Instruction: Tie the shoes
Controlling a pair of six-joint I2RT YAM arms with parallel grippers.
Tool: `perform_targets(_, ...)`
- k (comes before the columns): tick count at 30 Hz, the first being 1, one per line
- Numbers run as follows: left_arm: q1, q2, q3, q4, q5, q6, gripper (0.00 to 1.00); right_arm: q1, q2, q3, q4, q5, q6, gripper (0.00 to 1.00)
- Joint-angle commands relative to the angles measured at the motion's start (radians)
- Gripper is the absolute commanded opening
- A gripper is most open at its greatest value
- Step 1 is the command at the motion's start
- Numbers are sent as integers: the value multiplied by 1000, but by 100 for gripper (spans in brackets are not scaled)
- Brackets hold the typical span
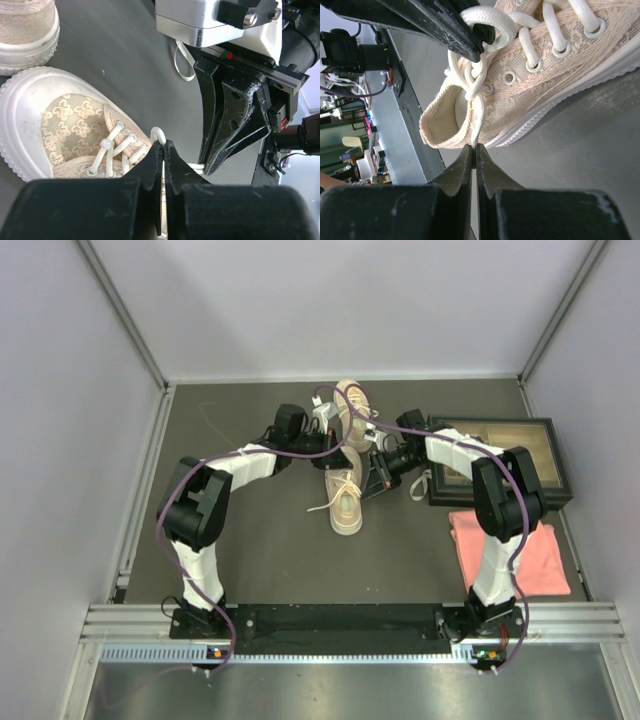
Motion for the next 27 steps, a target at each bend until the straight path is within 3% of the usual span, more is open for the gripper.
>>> perform_targets(1,8,-8,31,37,6,19,0,-5,5,32,6,-19,-11,0)
perform_targets(27,53,87,213,-71,-14,133,0,-5,-11,-12,16,-15,-17,0)
